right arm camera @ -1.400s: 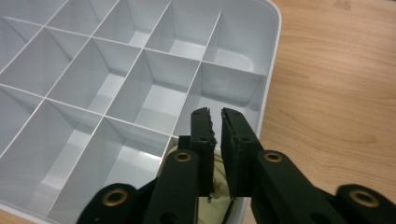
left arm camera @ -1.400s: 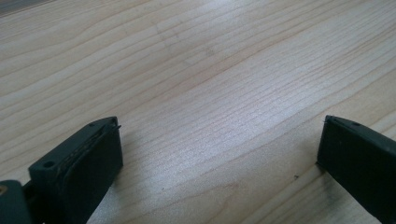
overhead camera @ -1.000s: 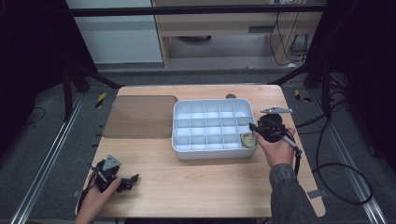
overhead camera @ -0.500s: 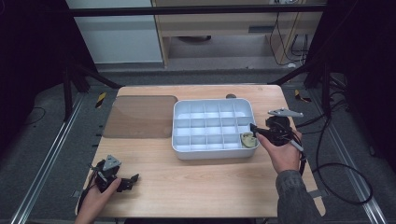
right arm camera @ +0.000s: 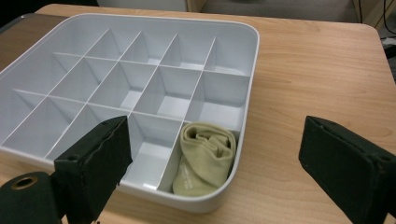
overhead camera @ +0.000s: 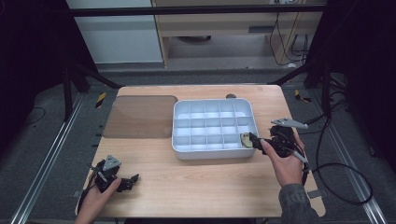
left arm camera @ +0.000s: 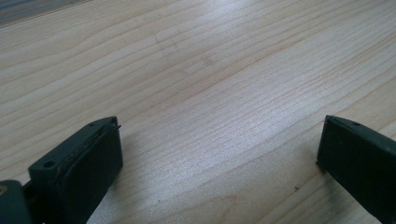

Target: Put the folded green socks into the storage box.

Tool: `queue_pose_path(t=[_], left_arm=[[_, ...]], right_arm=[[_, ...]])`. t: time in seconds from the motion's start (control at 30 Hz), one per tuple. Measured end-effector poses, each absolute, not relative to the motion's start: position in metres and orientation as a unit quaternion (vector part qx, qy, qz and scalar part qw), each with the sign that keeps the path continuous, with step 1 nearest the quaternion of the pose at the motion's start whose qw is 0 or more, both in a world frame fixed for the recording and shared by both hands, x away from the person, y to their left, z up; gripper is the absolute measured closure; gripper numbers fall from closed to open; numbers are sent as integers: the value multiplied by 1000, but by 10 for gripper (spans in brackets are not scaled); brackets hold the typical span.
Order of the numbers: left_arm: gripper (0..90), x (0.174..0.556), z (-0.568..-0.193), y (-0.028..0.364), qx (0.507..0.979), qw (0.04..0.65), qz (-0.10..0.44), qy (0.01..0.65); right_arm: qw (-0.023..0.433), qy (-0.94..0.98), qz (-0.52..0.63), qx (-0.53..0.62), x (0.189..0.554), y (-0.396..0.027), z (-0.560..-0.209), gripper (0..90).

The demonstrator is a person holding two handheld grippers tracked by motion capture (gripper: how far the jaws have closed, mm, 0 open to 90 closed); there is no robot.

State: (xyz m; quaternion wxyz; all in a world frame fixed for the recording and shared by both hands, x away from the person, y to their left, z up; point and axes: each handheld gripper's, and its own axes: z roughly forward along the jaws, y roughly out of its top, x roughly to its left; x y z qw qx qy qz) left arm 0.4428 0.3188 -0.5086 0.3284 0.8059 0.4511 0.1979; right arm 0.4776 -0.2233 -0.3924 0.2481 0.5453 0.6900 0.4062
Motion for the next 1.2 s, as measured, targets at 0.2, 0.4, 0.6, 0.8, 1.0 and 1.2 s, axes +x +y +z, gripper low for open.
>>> queue_pose_path(t=[0.2,0.4,0.6,0.8,1.0,1.2], left_arm=[[0,443,-509,318,805,330,198,452],[0,442,-509,318,805,329,198,452],[0,441,-509,318,805,330,198,451],[0,441,-509,318,805,330,198,451],[0,441,-509,318,806,329,197,451],[0,441,-509,318,806,329,197,450]], right_arm=[[260,701,403,528,450,-219,-409,79],[272,730,366,509,431,-211,-427,85],[266,745,355,499,421,-208,-444,93],[272,754,353,482,417,-206,-462,90],[274,760,345,478,418,-204,-479,91],[265,767,333,479,421,-203,-493,90]])
